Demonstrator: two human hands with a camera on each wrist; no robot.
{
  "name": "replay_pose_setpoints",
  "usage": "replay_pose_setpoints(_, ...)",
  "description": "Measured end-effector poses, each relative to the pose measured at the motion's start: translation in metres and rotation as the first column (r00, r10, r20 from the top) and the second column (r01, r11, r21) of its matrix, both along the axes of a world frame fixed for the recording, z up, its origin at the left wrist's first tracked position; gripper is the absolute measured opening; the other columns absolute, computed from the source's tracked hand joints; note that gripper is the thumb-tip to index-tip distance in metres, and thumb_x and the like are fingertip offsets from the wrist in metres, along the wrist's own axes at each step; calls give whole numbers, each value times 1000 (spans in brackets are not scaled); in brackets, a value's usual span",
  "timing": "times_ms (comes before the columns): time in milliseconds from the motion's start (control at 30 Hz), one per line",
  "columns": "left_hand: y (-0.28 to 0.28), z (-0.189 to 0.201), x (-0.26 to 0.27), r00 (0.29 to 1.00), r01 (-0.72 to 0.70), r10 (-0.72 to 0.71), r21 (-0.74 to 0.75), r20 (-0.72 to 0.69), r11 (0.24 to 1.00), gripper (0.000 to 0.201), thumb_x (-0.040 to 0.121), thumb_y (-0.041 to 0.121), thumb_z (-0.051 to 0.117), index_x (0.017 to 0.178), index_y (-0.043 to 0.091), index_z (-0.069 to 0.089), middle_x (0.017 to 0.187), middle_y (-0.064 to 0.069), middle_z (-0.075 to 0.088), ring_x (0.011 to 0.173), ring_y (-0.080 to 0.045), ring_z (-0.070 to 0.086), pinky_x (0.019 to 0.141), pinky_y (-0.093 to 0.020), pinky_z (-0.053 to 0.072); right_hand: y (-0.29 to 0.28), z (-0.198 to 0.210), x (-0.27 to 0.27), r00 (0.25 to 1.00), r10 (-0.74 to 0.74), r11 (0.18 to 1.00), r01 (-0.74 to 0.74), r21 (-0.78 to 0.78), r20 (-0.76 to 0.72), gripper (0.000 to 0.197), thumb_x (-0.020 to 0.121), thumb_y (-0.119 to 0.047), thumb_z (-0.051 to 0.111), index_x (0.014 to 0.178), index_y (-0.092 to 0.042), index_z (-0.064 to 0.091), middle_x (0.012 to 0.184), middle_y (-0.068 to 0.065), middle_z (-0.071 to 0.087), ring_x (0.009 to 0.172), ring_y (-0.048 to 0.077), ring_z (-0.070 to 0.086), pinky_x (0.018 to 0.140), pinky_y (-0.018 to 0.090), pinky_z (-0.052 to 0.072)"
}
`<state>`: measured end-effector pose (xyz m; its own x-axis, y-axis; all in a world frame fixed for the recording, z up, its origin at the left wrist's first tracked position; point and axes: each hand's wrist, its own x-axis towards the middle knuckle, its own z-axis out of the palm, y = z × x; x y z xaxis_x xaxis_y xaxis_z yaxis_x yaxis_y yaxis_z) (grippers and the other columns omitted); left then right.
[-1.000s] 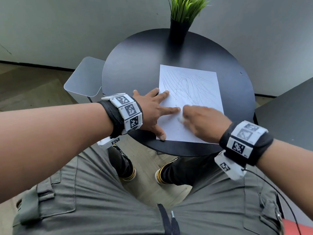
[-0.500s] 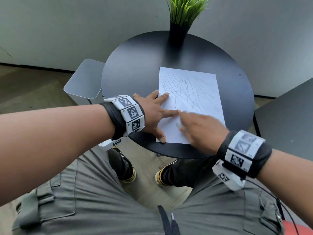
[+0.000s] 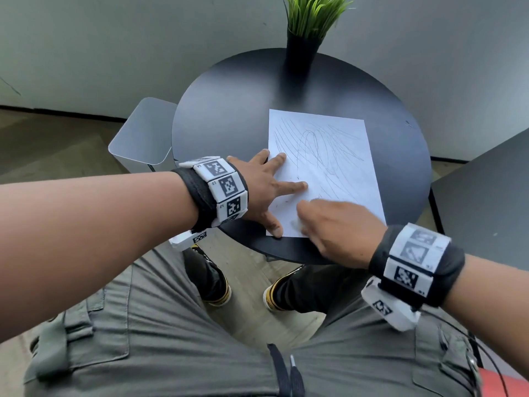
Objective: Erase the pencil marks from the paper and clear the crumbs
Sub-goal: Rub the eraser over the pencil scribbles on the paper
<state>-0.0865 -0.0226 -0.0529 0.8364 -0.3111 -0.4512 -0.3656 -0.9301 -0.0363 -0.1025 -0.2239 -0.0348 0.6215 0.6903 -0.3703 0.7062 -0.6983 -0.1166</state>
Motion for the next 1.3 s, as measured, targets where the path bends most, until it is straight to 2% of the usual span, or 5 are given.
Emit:
replay_pose_setpoints(167,-3,6,1,1000,2,-2,5,-21,1000,102,62,97,50,143,70,-6,165,-3,-9,151,-35,-2,93,-66,47,-19,-1,48,950,-294,955,297,-9,108,28,100,-46,32,91,-20,36,88,4,57,77,33,55,69,42,50)
replay_pose_setpoints(400,-5,7,1,1000,9,-9,2,-16,1000,103,63,93,55,144,69,-4,165,-6,-5,150,-37,2,90,-60,50,0,-1,-8,998,63,998,-62,25,-21,18,100,-39,32,93,-22,33,86,-3,51,80,28,56,65,41,47)
replay_pose_setpoints(567,-6,9,2,1000,9,-9,6,-15,1000,103,63,94,54,144,69,-5,165,-6,-5,150,-38,2,90,-60,49,-16,-2,36,966,-237,971,238,-1,106,25,99,-46,33,93,-22,34,92,3,59,83,33,58,70,42,49)
replay_pose_setpoints(867,-7,8,5,999,1,-1,10,-39,1000,105,61,92,59,141,71,-5,161,-5,0,148,-37,6,89,-60,52,-17,0,24,986,-166,986,165,19,30,25,100,-46,33,99,-22,39,92,0,58,84,29,57,71,41,48)
replay_pose_setpoints(1300,-24,-1,-8,991,-130,133,-154,7,979,90,67,88,55,144,59,19,165,-15,-6,152,-33,-7,114,-68,10,-23,-8,35,977,-210,975,206,85,40,22,99,-50,35,102,-29,39,92,-2,52,82,25,57,71,42,49)
